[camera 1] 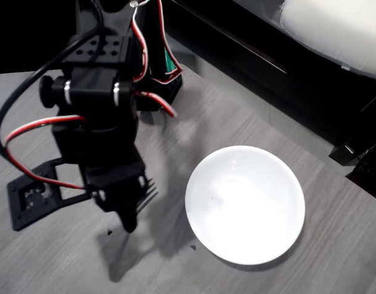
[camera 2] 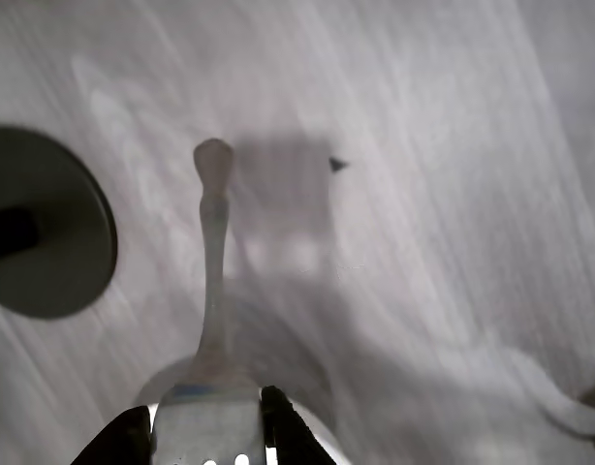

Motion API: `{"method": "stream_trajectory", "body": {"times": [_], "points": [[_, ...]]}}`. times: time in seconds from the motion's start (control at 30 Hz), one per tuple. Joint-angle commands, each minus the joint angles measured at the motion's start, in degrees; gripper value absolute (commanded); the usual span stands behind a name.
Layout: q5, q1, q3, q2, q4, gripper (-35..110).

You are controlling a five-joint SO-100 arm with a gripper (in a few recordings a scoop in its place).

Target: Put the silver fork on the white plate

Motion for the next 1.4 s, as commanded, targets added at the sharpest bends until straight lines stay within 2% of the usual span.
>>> {"method": "stream_trajectory", "body": {"times": [0.0, 0.37, 0.7, 1.37], "points": [[1.8, -2.3, -2.7, 2.3, 0.3, 0], [9.6, -14.4, -2.5, -2.4, -0.7, 0], [13.9, -23.7, -2.9, -11.2, -5.7, 0], [14.3, -29.0, -5.0, -23.6, -9.6, 0]]}}
